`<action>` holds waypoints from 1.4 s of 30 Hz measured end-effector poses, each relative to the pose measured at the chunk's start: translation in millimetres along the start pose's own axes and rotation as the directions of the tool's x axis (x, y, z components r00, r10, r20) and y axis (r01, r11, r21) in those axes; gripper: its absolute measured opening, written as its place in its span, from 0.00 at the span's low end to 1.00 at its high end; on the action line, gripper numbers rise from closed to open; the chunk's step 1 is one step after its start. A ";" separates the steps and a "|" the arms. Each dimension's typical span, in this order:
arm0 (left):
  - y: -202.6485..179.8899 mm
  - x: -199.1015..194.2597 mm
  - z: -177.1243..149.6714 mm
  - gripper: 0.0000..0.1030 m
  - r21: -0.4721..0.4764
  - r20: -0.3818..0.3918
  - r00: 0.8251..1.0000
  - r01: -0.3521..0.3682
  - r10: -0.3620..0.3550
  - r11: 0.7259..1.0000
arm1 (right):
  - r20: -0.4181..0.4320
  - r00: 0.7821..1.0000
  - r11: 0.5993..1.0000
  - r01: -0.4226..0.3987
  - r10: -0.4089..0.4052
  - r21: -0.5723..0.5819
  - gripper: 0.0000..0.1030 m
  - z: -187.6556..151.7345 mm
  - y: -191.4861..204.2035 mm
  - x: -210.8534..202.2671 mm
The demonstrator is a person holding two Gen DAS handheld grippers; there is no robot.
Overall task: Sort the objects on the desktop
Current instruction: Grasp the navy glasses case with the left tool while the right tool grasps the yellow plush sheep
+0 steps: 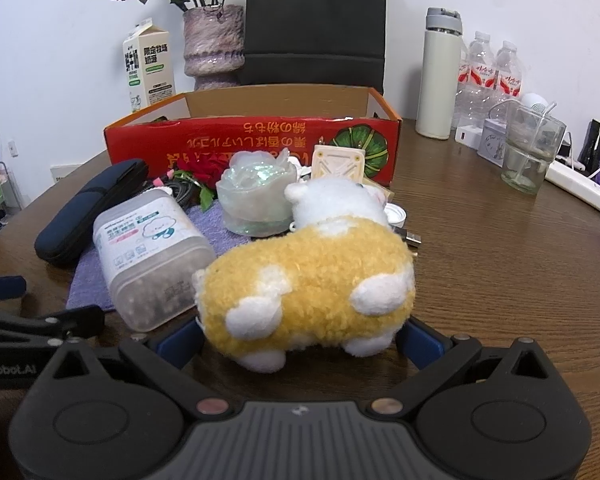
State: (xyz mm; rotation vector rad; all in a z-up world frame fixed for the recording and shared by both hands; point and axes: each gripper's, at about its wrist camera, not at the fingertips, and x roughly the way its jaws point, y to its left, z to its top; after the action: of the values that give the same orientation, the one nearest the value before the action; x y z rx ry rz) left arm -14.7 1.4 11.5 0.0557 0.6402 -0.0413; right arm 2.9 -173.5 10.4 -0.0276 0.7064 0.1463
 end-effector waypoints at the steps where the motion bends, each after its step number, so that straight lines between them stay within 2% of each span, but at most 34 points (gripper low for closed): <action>1: 1.7 -8.9 3.0 1.00 0.005 0.044 0.999 0.000 -0.001 1.000 | -0.002 1.000 1.000 -0.005 0.005 0.006 0.97 0.9 -1.7 -1.5; 2: 3.8 -15.9 7.2 1.00 0.008 0.082 0.997 -0.002 0.001 1.000 | 0.003 1.000 1.000 -0.023 0.023 0.016 0.92 1.9 -4.8 -6.6; 4: 11.7 -22.4 21.3 1.00 0.014 0.134 0.991 -0.010 0.008 1.000 | 0.035 0.996 0.996 -0.084 0.083 0.041 0.92 8.4 -13.6 -21.7; 7: 29.8 -5.5 46.7 0.98 -0.021 0.128 0.991 -0.028 0.031 0.999 | 0.132 0.980 0.983 -0.162 0.151 0.084 0.92 24.4 -30.9 -39.3; 9: 43.4 14.4 61.8 0.94 -0.058 0.089 0.996 0.008 -0.003 0.998 | 0.181 0.973 0.984 -0.160 0.144 0.082 0.91 37.3 -37.7 -40.4; 11: 53.9 36.5 72.9 0.86 -0.092 0.017 0.998 0.054 -0.053 0.994 | 0.165 0.982 0.992 -0.106 0.094 0.066 0.87 47.9 -38.7 -31.2; 13: 54.6 51.4 77.6 0.85 -0.087 -0.002 0.997 0.076 -0.077 0.993 | 0.134 0.990 0.997 -0.054 0.046 0.052 0.85 53.7 -38.5 -19.7; 15: 50.9 67.0 78.5 0.84 -0.071 -0.048 0.996 0.070 -0.073 0.995 | 0.098 0.994 0.998 -0.046 0.042 0.046 0.83 54.0 -39.6 -7.7; 17: 52.9 77.9 71.0 0.82 -0.079 -0.081 0.993 0.081 -0.087 0.994 | 0.052 0.996 0.995 -0.071 0.068 0.069 0.73 52.6 -41.8 1.7; 18: 54.3 82.5 69.5 0.80 -0.093 -0.094 0.992 0.077 -0.086 0.993 | 0.026 0.996 0.994 -0.084 0.082 0.074 0.62 51.8 -42.0 7.6; 19: 56.1 84.2 68.4 0.69 -0.108 -0.098 0.991 0.075 -0.086 0.991 | 0.015 0.996 0.993 -0.087 0.086 0.079 0.56 48.9 -41.4 10.9; 22: 62.1 84.4 69.0 0.66 -0.146 -0.099 0.990 0.088 -0.103 0.985 | 0.013 0.997 0.994 -0.073 0.073 0.080 0.54 44.5 -38.1 15.5; 27: 59.5 78.9 68.8 0.62 -0.142 -0.091 0.992 0.079 -0.092 0.987 | -0.006 0.997 0.995 -0.077 0.078 0.064 0.54 44.3 -35.9 19.3; 28: 59.8 77.6 69.4 0.61 -0.150 -0.092 0.991 0.080 -0.094 0.985 | -0.003 0.997 0.995 -0.079 0.079 0.065 0.48 44.6 -35.9 17.5; 31: 62.5 69.8 71.1 0.61 -0.166 -0.082 0.992 0.081 -0.095 0.983 | 0.047 0.993 0.989 -0.111 0.107 0.101 0.41 48.3 -41.7 1.1; 36: 63.9 38.1 84.1 0.60 -0.159 0.018 0.997 0.080 -0.078 0.984 | 0.151 0.983 0.987 -0.122 0.106 0.101 0.40 60.6 -47.4 -32.6; 39: 65.8 21.3 107.4 0.61 -0.152 0.077 0.993 0.102 -0.091 0.983 | 0.224 0.967 0.982 -0.153 0.125 0.114 0.40 74.3 -54.2 -54.1; 42: 65.5 25.0 144.3 0.61 -0.139 0.097 0.992 0.094 -0.081 0.986 | 0.299 0.944 0.975 -0.185 0.140 0.127 0.40 101.0 -62.1 -66.2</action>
State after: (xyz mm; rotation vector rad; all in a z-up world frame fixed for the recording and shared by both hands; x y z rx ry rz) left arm 94.9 56.9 114.6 -0.1132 0.5526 -0.0821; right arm 27.2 -235.6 128.6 0.1974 0.4252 0.2489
